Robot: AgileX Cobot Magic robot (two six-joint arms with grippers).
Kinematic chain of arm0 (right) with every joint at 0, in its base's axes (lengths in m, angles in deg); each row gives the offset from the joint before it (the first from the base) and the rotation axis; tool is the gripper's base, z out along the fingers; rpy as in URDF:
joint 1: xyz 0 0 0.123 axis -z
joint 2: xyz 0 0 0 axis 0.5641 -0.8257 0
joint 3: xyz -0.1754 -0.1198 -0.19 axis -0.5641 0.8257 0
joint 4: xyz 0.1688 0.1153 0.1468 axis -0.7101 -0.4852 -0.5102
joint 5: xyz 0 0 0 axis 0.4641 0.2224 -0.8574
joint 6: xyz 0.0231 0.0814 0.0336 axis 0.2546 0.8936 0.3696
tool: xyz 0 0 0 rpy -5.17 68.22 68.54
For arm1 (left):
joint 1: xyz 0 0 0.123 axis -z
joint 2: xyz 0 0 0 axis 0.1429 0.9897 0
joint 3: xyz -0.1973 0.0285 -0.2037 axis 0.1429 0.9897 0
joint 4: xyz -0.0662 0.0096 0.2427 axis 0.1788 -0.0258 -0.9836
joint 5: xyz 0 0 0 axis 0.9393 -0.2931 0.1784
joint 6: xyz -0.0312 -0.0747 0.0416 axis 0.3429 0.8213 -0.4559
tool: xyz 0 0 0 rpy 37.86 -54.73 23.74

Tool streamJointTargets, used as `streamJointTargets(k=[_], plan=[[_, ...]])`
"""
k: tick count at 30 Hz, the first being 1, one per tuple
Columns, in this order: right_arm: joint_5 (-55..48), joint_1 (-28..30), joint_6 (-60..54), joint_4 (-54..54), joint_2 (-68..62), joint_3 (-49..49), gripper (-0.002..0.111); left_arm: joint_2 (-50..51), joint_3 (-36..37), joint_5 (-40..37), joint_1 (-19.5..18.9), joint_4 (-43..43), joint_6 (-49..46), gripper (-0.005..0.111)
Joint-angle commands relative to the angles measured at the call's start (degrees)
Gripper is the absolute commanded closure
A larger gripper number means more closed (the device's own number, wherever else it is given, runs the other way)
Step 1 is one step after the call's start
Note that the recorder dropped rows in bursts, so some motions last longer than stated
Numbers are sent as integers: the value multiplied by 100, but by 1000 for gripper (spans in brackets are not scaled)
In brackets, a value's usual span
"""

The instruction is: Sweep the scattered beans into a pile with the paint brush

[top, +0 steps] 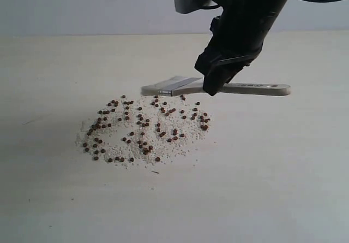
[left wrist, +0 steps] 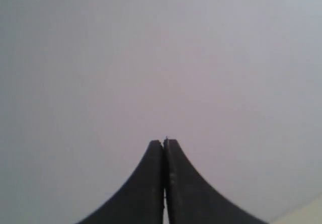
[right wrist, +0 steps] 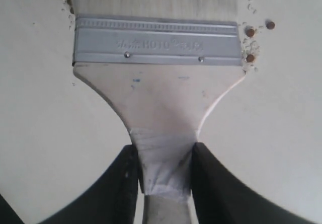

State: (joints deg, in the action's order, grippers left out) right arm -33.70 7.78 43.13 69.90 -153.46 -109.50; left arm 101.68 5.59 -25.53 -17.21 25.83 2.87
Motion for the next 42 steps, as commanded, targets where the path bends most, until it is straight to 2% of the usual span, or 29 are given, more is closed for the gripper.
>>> streamJointTargets(k=[1,4,6,8,13,16,18,24,27,31,34,37,42], plan=[[32,-10,-57,-62,-217,-352,108,823,-860,1289,38,-3197,105,107],[32,-10,-57,-71,-363,-615,108,1292,-1037,2065,98,-3756,274,107],[32,-10,-57,-154,-431,-775,108,1475,-1037,2050,235,-3984,438,107],[32,-10,-57,-346,-486,-929,108,1659,-1037,1958,452,-4453,590,107],[32,-10,-84,-615,-520,-1150,108,2107,-1023,1809,1138,-4475,829,107],[32,-10,-109,-653,-520,-1149,108,2403,-1023,1479,1706,-4475,787,107],[32,-10,-109,-653,-520,-1149,108,2622,-1023,1236,1933,-4475,748,107],[32,-10,-108,-502,-599,-1149,108,3151,-1023,657,2214,-4475,533,105],[32,-10,-50,-451,-623,-1149,108,3363,-1023,501,2240,-4413,445,94],[32,-10,4,-438,-623,-1149,108,3690,-1023,501,2251,-4358,71,66],[32,-10,43,-427,-623,-1149,108,3878,-1023,501,2401,-3945,-274,52],[32,-10,43,-427,-623,-1149,108,4012,-1023,381,2663,-3647,-705,50],[32,-10,43,-428,-663,-1149,108,4183,-1023,-435,3024,-3596,-1108,50]])
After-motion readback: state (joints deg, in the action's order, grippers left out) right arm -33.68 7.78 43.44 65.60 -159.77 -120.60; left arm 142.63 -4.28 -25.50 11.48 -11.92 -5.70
